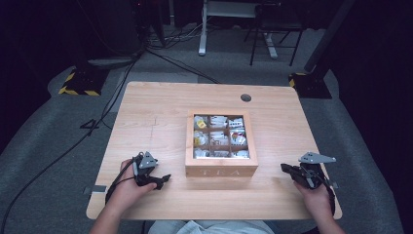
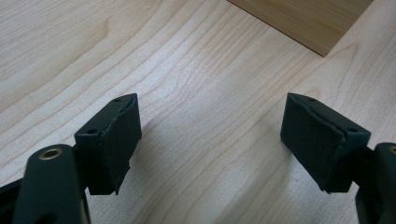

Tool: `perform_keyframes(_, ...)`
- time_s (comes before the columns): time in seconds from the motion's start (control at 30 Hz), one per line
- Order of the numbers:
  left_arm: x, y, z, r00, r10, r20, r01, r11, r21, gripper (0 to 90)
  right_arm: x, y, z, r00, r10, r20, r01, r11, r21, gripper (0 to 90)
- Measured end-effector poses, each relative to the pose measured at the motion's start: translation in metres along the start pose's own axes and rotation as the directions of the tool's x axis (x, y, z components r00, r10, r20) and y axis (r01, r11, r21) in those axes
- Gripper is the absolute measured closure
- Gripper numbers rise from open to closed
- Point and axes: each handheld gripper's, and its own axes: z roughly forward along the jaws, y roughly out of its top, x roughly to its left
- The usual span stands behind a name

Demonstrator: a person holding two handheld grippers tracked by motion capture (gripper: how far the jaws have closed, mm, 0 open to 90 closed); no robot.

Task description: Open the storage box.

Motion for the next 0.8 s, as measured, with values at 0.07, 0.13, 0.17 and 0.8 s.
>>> perform_keyframes(0.07, 0.0, 0.0, 0.0, 1.0, 0.0, -0.001, 0.0, 1.0, 0.0, 21.0, 0.006, 0.002, -0.005, 0.9993, -0.019, -0.032, 0.018, 1.0, -0.024, 90.0)
perform_keyframes(0.13, 0.0, 0.0, 0.0, 1.0, 0.0, -0.001, 0.0, 1.0, 0.0, 21.0, 0.009, 0.004, -0.007, 0.9989, -0.025, -0.039, 0.024, 0.999, -0.031, 90.0)
perform_keyframes(0.17, 0.0, 0.0, 0.0, 1.0, 0.0, -0.001, 0.0, 1.0, 0.0, 21.0, 0.009, 0.004, -0.007, 0.9989, -0.025, -0.039, 0.024, 0.999, -0.031, 90.0)
perform_keyframes(0.8, 0.0, 0.0, 0.0, 1.0, -0.002, -0.002, 0.002, 1.0, 0.001, 21.0, 0.054, 0.022, -0.003, 0.9771, -0.078, -0.198, 0.068, 0.996, -0.054, 90.0)
